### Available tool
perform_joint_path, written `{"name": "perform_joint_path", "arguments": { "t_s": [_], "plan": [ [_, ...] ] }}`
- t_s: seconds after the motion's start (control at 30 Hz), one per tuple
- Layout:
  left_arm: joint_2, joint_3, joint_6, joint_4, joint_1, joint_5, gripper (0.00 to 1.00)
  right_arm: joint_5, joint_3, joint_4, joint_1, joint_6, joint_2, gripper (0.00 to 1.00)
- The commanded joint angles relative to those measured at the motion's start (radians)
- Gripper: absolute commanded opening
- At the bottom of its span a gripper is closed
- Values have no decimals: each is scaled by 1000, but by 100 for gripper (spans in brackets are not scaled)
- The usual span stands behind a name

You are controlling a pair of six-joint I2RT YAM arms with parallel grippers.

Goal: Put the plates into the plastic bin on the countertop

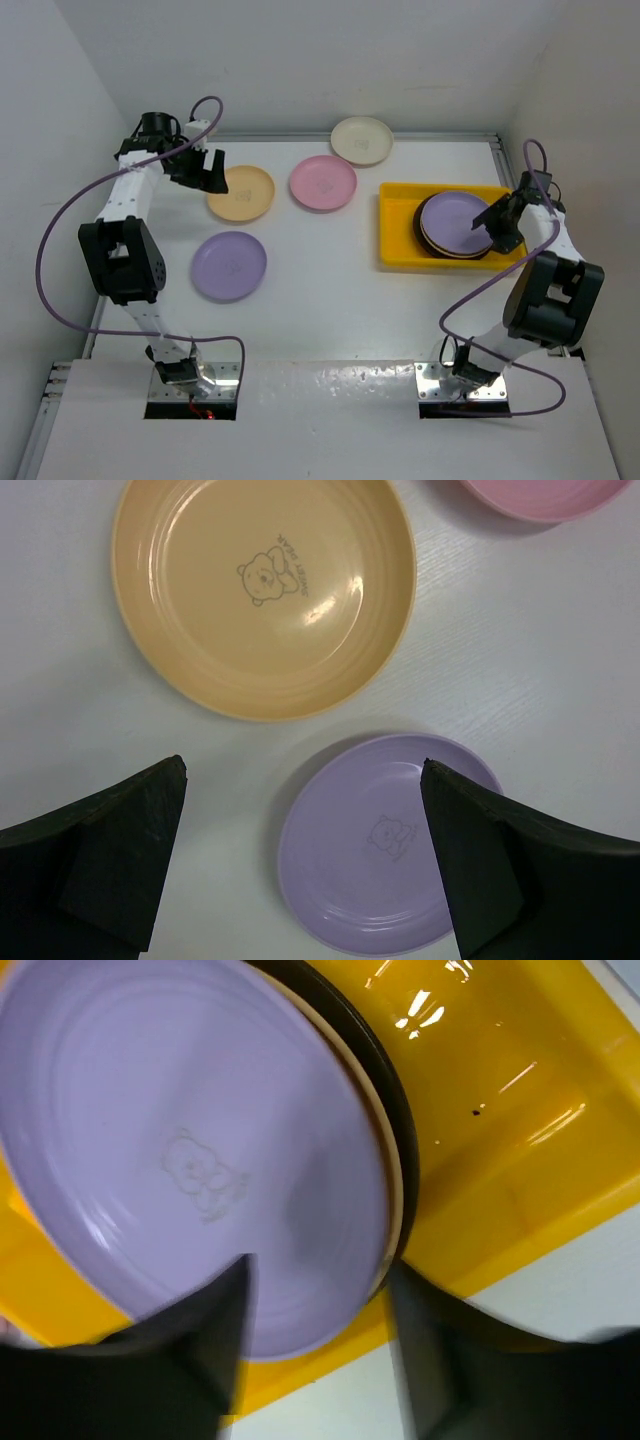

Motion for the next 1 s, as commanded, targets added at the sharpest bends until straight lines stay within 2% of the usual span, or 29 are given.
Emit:
{"name": "perform_joint_path", "arguments": {
  "t_s": [0.0, 0.1, 0.3, 0.43, 0.53, 0.57, 0.67, 0.7, 0.8, 0.83, 0.93, 0.97],
  "plan": [
    [-14, -9, 17, 9, 20, 21, 100, 5, 82, -26, 10, -56, 31, 68],
    [-14, -9, 17, 9, 20, 21, 100, 56, 101, -60, 27, -106, 26, 78],
    [-14, -18, 17, 9, 20, 30, 100, 218, 160, -83, 91, -166, -15, 80],
    [-14, -27, 17, 9, 20, 3, 100, 206, 268, -72, 180, -171, -3, 80],
    [6, -27, 28, 9, 20, -37, 100, 159, 389, -2, 263, -150, 54, 75],
    [6, -36, 28, 9, 20, -57, 100, 101, 442, 30, 272, -136, 89, 73],
    [6, -50, 46, 9, 31, -94, 100, 12, 554, 139, 307, -29, 173, 64],
    [6, -63, 46, 9, 31, -114, 100, 13, 582, 168, 324, 63, 247, 62],
    [16, -87, 46, 9, 53, -123, 100, -24, 621, 328, 358, 244, 377, 64],
    [16, -87, 46, 9, 53, -132, 100, -24, 624, 441, 367, 275, 408, 66],
    [25, -96, 35, 9, 74, -132, 100, -19, 697, 535, 419, 448, 628, 67],
    [25, -96, 35, 9, 74, -132, 100, -19, 805, 541, 425, 470, 669, 67]
  ]
}}
